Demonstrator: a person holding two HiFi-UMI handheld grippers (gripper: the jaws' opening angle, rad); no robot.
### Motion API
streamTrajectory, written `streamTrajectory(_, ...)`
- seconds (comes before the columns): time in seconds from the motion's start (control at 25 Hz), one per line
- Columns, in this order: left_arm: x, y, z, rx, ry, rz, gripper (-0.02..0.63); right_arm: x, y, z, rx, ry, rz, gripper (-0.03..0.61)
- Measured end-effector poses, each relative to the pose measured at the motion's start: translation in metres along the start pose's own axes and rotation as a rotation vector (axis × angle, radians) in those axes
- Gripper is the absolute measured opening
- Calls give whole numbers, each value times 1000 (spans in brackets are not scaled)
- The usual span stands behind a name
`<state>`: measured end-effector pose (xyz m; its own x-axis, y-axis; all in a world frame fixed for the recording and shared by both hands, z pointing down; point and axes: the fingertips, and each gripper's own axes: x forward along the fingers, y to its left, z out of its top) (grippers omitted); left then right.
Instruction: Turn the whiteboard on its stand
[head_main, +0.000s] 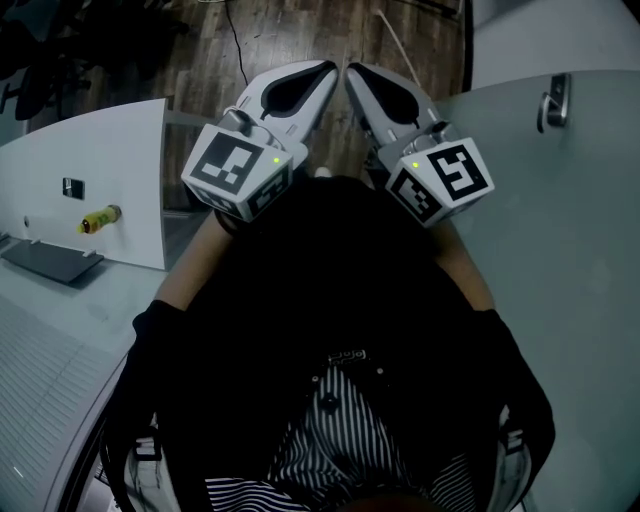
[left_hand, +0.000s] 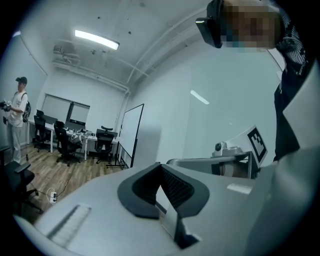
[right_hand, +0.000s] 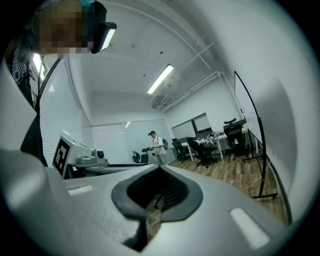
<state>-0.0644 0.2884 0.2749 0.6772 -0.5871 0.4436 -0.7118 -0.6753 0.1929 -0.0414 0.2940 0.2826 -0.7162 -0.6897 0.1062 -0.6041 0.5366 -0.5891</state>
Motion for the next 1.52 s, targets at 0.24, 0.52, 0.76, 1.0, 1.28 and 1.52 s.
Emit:
streamTrajectory(0.24, 6, 35, -5, -17, -5, 10, 3, 30, -8, -7, 0, 0, -43, 2)
streamTrajectory(0.52, 45, 99, 5, -28, 1, -37, 3, 91, -47, 4, 11, 12, -91, 2)
streamTrajectory(0.76, 75, 177, 22, -42, 1, -62, 3, 160, -89, 28, 6, 11, -134, 2)
streamTrajectory(1.0, 116, 251, 45, -65, -42, -64, 3, 226, -135, 40, 45, 35, -180, 2)
streamTrajectory(1.28, 166, 351, 74, -86, -19, -81, 3, 337, -173, 80, -84, 93, -148, 2)
streamTrajectory(1.52, 182, 365, 68, -46, -13, -152, 3, 347, -198, 80, -66, 87, -185, 2)
